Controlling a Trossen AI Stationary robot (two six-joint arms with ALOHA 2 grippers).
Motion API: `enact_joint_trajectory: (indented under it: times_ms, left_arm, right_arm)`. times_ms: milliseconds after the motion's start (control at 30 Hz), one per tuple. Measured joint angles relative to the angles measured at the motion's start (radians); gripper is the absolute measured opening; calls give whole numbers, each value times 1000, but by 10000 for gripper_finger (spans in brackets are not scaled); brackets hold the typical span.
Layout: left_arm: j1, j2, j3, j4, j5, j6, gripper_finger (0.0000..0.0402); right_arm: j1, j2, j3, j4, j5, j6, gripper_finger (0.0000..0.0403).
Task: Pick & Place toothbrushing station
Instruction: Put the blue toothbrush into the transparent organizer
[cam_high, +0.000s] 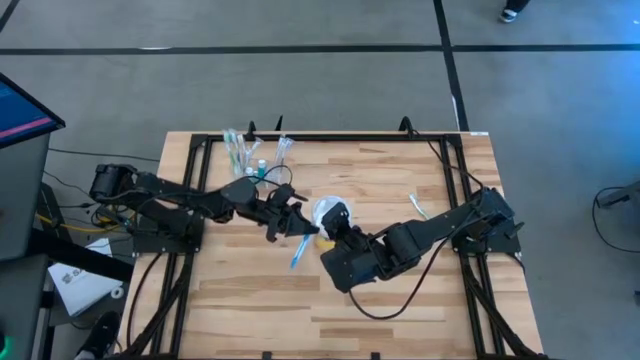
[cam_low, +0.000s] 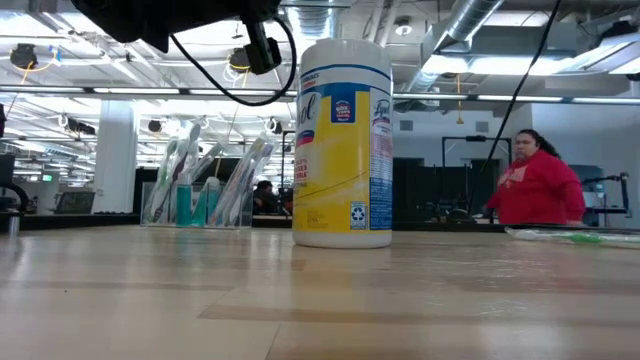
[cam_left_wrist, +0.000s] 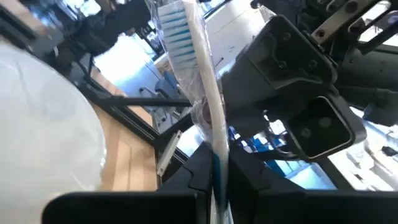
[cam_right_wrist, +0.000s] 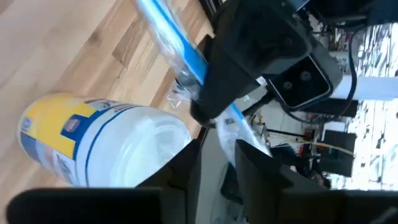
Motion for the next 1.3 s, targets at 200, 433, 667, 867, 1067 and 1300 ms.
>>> enact_joint_trajectory:
  times_ms: [200, 433, 667, 867, 1067, 1300]
  left_arm:
    - [33, -3, 0, -1, -3, 40, 15]
    - [63, -5, 0, -3, -9, 93, 15]
    - [101, -54, -29, -5, -18, 140, 15]
    - [126, -226, -150, -7, -102, 178, 15]
    - [126, -364, -260, -12, -272, 256, 15]
    - [126, -403, -308, -20, -448, 374, 15]
  right_arm:
    - [1, -10, 0, -73, -5, 109, 102]
    - [-13, -14, 0, -164, -79, 268, 102]
    - [-39, -14, 0, -268, -110, 421, 102]
    - [-46, -22, 1, -297, -136, 486, 102]
    - [-51, -27, 0, -301, -140, 525, 102]
    - [-74, -30, 0, -337, -150, 607, 102]
